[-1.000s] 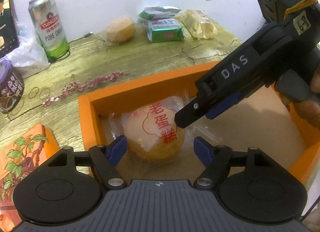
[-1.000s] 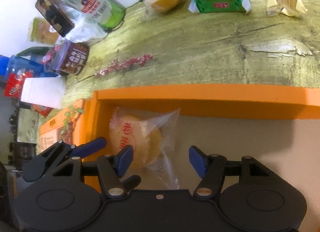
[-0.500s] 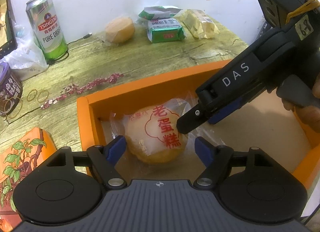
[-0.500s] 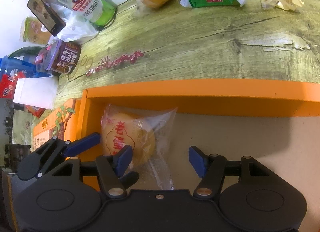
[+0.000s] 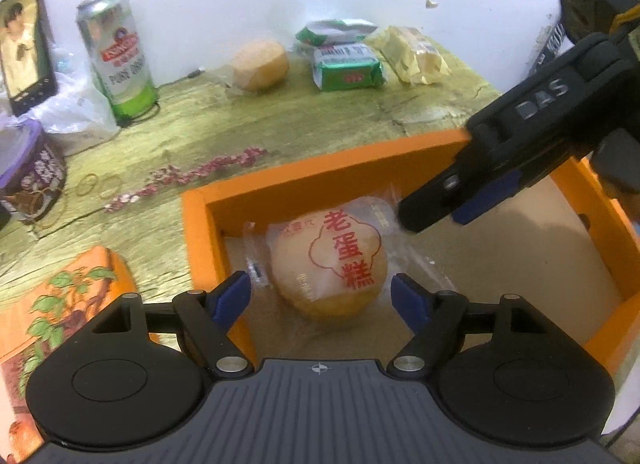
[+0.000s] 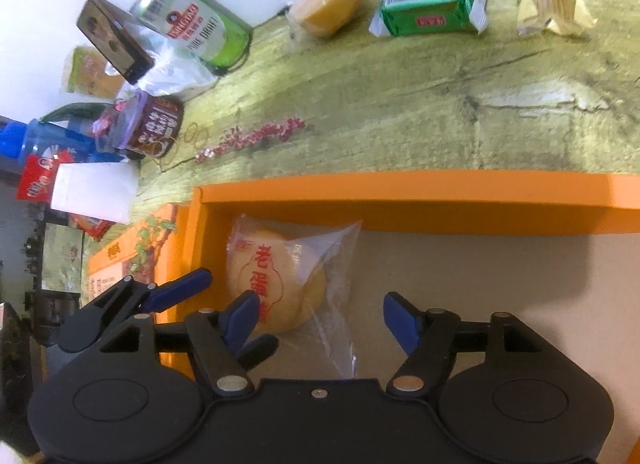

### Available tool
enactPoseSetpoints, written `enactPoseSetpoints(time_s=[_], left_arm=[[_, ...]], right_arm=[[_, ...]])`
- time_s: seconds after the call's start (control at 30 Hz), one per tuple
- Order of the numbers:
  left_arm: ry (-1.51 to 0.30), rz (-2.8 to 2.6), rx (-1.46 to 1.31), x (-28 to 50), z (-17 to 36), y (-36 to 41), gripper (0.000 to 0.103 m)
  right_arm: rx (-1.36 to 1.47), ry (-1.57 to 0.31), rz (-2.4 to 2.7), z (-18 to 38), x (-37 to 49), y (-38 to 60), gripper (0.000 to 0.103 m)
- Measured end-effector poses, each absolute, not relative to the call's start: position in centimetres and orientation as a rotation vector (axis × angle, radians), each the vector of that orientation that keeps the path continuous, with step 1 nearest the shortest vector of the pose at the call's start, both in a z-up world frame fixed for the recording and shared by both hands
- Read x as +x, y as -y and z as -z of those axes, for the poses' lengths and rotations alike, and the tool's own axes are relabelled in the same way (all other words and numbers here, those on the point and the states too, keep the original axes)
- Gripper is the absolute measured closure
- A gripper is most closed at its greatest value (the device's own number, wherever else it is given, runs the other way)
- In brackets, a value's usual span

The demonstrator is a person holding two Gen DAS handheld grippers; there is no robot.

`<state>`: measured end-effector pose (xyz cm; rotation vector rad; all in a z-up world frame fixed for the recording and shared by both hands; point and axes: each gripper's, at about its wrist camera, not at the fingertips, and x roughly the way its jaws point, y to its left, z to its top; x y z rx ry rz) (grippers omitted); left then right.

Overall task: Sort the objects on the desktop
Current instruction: 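Lower the cake into the orange tray and open the left tool, then raise the open left tool away from the cake in the tray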

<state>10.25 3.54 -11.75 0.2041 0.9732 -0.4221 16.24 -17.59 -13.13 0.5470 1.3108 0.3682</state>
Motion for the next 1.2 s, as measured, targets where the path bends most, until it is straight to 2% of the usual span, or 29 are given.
enactPoseSetpoints(time_s=[0.13,0.23,0.33,0.53,0.73,1.2], left_arm=[[-0.954,0.379,0.173,8.9,9.8,-5.5,0.021],[-0.978,0.323,0.155,8.0,9.4,-7.2,0.02],[-1.043,0.282,0.104,7.4,10.0,-8.9,0.02],[-1.141,0.272,-0.015,6.5,11.9,-9.7,0.02],[-1.18,0.314,-0.008,5.5,12.6,-8.2,0.019],[-1.202,0.319,0.015,3.3,12.2,-7.0,0.018]], right_arm=[[0.544,-1.226,-0.397,10.0,14.4,20.0,0.035],[0.494,-1.14,-0.34,7.7,11.9,23.0,0.025],[0.477,-1.105,-0.219,6.8,9.8,27.1,0.024],[0.535,-1.206,0.002,9.9,6.9,33.3,0.02],[0.593,-1.289,0.019,13.3,5.9,33.9,0.02],[0.464,-1.3,-0.038,13.4,7.1,32.6,0.019]])
